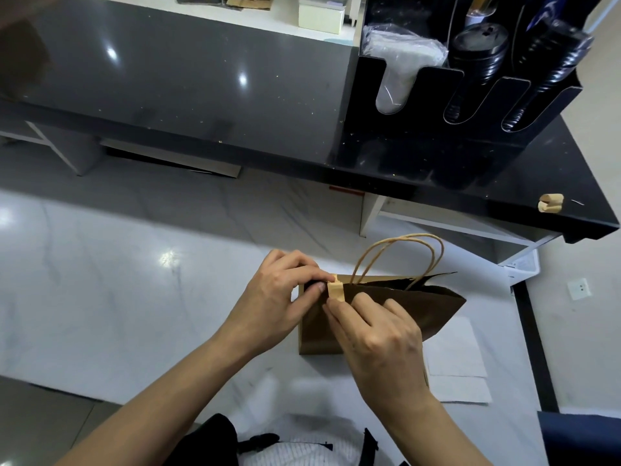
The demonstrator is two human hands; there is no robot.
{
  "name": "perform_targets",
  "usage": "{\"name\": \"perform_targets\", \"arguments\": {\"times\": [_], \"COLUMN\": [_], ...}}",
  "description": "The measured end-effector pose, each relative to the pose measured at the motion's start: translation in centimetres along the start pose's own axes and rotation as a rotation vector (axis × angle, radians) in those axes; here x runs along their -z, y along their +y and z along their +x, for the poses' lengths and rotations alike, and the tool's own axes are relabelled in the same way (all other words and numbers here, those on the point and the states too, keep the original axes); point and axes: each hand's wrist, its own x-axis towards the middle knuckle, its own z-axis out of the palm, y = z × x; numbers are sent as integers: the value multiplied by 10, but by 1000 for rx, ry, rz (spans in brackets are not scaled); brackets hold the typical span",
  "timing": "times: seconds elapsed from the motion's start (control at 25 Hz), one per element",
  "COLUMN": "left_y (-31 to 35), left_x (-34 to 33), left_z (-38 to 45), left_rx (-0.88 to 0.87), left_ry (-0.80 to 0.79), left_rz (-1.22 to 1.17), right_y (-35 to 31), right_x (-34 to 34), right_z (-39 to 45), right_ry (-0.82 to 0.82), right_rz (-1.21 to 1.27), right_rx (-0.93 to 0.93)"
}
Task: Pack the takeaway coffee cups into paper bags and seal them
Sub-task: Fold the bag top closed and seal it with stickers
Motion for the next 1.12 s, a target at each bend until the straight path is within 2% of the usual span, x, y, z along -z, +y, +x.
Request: {"name": "perform_targets", "arguments": {"times": [0.28,0.4,0.56,0.92,1.12], "left_y": [-3,2,8,3,-5], "left_x": [1,1,-1,-3,4], "left_z": [2,7,13,14,19], "left_rx": [-24,-53,-107,-213,-201], "left_ry": [0,2,-4,5,-20], "left_rz": [11,28,191,297,305], "right_y": [12,14,13,19,26], "right_x": [-22,-26,-25,-23,-19], "right_z": [-15,-14,-18,-18,-18], "right_ry": [36,53,39,-14,-27], "right_rz": [75,197,477,573,598], "right_rx": [-19,-121,-335,-426,-443]}}
